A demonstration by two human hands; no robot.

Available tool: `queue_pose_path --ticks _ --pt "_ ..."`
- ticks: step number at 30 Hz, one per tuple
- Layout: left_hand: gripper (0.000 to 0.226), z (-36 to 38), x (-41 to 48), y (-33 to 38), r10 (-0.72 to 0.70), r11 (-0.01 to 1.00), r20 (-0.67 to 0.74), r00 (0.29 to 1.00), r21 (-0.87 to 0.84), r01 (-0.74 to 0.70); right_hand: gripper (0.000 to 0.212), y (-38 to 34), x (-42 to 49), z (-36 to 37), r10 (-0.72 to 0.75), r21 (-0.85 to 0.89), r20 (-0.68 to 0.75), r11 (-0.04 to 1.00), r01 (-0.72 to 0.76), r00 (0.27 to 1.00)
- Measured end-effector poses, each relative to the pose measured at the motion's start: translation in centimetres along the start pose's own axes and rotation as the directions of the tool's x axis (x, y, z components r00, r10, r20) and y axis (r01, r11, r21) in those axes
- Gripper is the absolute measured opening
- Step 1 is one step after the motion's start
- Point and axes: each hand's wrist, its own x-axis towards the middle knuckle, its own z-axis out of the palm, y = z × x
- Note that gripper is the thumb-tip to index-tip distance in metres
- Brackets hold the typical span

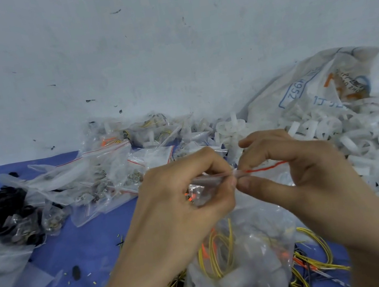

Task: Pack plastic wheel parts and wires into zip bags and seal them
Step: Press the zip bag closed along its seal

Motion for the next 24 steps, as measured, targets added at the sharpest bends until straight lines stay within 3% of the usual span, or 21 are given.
queue_pose_path --ticks 7,14,24 --pt "0.001 -0.2 -0.1 0.0 -0.014 1.000 0.002 1.000 0.026 0.014 0.010 -0.4 0.1 0.0 0.092 0.037 0.018 0.995 -0.092 0.996" --pt "0.004 -0.1 -0.1 -0.1 -0.015 0.996 0.014 1.000 0.089 0.014 0.002 -0.4 0.2 0.3 0.087 0.001 0.031 0.996 -0.087 0.996" --pt "0.015 -1.4 -0.3 -0.9 -0.160 0.978 0.004 0.987 -0.138 0.159 0.013 -0.1 -0.2 -0.6 0.153 -0.035 -0.039 0.987 -0.155 0.987"
